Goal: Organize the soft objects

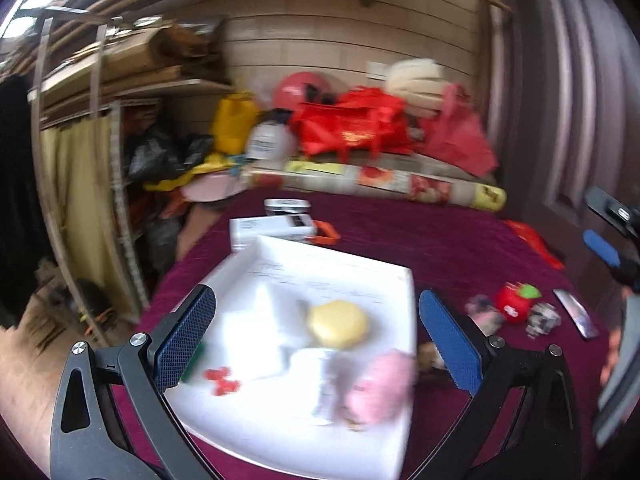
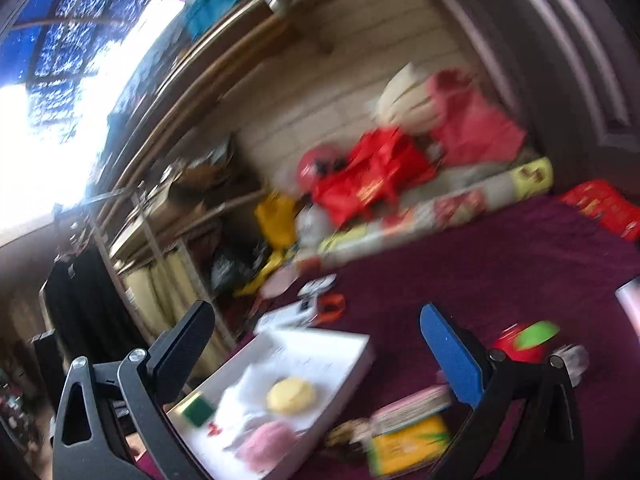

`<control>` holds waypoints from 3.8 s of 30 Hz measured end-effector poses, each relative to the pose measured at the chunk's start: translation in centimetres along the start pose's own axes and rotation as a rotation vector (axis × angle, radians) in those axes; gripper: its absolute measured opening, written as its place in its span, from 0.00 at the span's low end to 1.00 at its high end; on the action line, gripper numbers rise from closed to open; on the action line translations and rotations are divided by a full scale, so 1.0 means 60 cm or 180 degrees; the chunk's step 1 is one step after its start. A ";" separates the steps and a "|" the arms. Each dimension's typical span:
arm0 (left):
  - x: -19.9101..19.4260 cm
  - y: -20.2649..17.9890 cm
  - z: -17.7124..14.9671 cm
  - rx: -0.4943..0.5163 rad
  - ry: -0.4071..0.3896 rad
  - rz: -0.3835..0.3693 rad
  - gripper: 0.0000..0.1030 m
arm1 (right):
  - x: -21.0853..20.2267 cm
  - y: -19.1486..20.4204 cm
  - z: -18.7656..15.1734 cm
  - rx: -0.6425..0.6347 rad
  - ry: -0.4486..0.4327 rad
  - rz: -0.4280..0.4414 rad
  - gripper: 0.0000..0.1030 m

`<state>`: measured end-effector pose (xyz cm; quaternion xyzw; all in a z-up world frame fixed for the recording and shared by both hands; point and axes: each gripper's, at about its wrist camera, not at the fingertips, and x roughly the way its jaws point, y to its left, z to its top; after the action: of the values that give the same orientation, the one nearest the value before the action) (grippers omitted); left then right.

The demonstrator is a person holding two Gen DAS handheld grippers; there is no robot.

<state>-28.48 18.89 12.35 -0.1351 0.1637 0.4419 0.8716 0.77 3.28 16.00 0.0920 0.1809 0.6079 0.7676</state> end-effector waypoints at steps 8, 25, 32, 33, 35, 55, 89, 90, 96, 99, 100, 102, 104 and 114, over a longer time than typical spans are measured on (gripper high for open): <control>0.055 -0.121 -0.048 0.0264 0.0646 -0.0879 1.00 | 0.000 -0.161 0.006 0.0169 0.0612 -0.1088 1.00; 0.179 -0.267 -0.120 0.0759 0.1411 -0.0969 1.00 | 0.109 -0.249 -0.115 -0.0086 0.1605 -0.0974 0.39; 0.226 -0.308 -0.129 0.0988 0.1535 -0.0905 1.00 | 0.104 -0.291 -0.114 0.0543 0.1548 -0.0625 0.39; 0.223 -0.314 -0.130 0.1015 0.1541 -0.0958 1.00 | 0.103 -0.292 -0.113 0.0566 0.1540 -0.0621 0.39; 0.207 -0.331 -0.132 0.1020 0.1621 -0.1311 1.00 | 0.103 -0.291 -0.112 0.0587 0.1525 -0.0605 0.39; 0.228 -0.377 -0.146 0.1461 0.1431 -0.0927 0.64 | 0.097 -0.297 -0.110 0.0742 0.1503 -0.0486 0.39; 0.002 -0.201 -0.019 0.0361 0.0314 -0.1038 0.60 | -0.015 -0.071 -0.039 0.0114 0.0841 0.0230 0.38; 0.000 -0.199 -0.018 0.0355 0.0301 -0.1031 0.60 | -0.015 -0.067 -0.038 0.0104 0.0832 0.0233 0.38; -0.021 -0.168 -0.016 0.0269 0.0221 -0.1000 0.60 | -0.025 -0.041 -0.037 0.0014 0.0811 0.0259 0.38; -0.031 -0.155 -0.014 0.0219 0.0181 -0.0983 0.60 | -0.025 -0.029 -0.038 -0.0026 0.0823 0.0271 0.38; -0.034 -0.149 -0.013 0.0201 0.0165 -0.0978 0.60 | -0.025 -0.024 -0.038 -0.0039 0.0825 0.0274 0.38; -0.041 -0.139 -0.013 0.0168 0.0133 -0.0959 0.60 | -0.025 -0.014 -0.039 -0.0078 0.0834 0.0281 0.38; -0.046 -0.128 -0.013 0.0131 0.0111 -0.0950 0.60 | -0.025 -0.004 -0.040 -0.0110 0.0840 0.0283 0.38; -0.058 -0.070 -0.009 -0.0072 0.0012 -0.0889 0.60 | -0.014 0.048 -0.051 -0.0309 0.0910 0.0307 0.38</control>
<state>-27.08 13.72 13.68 -0.1672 0.1399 0.3179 0.9227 -3.15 2.90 14.38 -0.0241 0.2541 0.6591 0.7075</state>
